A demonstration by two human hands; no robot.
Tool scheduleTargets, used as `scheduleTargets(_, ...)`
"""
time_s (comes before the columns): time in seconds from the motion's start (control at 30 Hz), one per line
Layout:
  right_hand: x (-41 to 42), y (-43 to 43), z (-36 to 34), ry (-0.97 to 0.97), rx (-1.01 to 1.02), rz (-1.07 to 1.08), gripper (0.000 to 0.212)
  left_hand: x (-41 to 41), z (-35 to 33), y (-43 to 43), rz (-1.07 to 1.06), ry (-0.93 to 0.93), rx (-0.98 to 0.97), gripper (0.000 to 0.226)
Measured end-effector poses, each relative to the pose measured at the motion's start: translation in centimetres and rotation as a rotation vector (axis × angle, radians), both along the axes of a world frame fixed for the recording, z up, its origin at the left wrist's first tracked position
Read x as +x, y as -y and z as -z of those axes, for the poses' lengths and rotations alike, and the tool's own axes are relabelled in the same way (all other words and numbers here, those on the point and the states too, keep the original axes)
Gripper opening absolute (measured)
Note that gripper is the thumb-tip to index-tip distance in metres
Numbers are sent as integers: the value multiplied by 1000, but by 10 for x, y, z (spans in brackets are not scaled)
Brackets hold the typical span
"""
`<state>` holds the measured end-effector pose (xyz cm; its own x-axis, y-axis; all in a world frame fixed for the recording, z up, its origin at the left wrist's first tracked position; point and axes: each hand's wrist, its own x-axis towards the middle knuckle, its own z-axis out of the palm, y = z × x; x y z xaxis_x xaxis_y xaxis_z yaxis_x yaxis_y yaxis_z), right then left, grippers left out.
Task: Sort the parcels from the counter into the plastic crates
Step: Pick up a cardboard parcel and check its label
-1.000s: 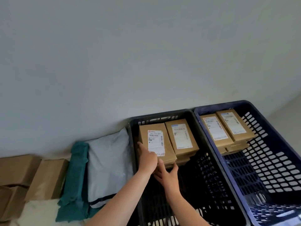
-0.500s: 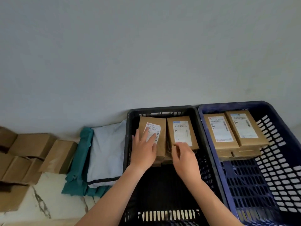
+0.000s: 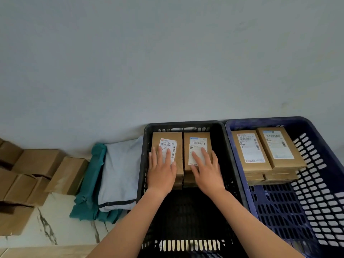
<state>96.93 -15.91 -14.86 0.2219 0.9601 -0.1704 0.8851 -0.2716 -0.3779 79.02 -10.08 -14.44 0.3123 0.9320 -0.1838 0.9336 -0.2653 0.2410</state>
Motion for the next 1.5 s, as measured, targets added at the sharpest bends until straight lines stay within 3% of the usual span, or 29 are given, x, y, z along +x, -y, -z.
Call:
scheduleTargets(0.23, 3, -5, 3, 77, -63, -71, 59, 4, -3, -9, 37, -31, -25, 63)
scheduleTargets(0.37, 6, -13, -20, 230, -164, -148, 60, 9, -23, -22, 114, -173, -41, 59)
scheduleTargets(0.5, 13, -32, -51, 119, -213, -126, 56, 11, -56, -42, 131, -220, -125, 54)
scheduleTargets(0.57, 18, -33, -67, -106, -87, -63, 57, 9, -70, -44, 81, -19, -76, 49)
scheduleTargets(0.63, 18, -26, -88, -433, 98, 23, 57, 9, -87, -35, 0, 344, -37, 47)
scheduleTargets(0.7, 12, -13, -114, -707, 294, 115, 54, 11, -109, -19, -93, 767, -121, 47)
scheduleTargets(0.77, 9, 3, -136, -859, 455, 185, 49, 13, -128, 0, -120, 1042, -158, 45)
scheduleTargets(0.83, 14, 18, -145, -938, 582, 221, 47, 13, -136, 19, -101, 1193, -145, 46)
scheduleTargets(0.97, 29, 35, -142, -942, 643, 261, 43, 12, -131, 41, -103, 1260, -139, 41)
scheduleTargets(1.17, 27, 38, -139, -936, 623, 310, 34, -4, -131, 48, -276, 1290, -96, 37)
scheduleTargets(1.4, -24, 21, -151, -942, 553, 215, 30, -66, -142, 60, -425, 1381, 19, 23)
scheduleTargets(1.5, -60, 12, -159, -927, 527, 136, 29, -101, -146, 67, -493, 1402, 78, 27)
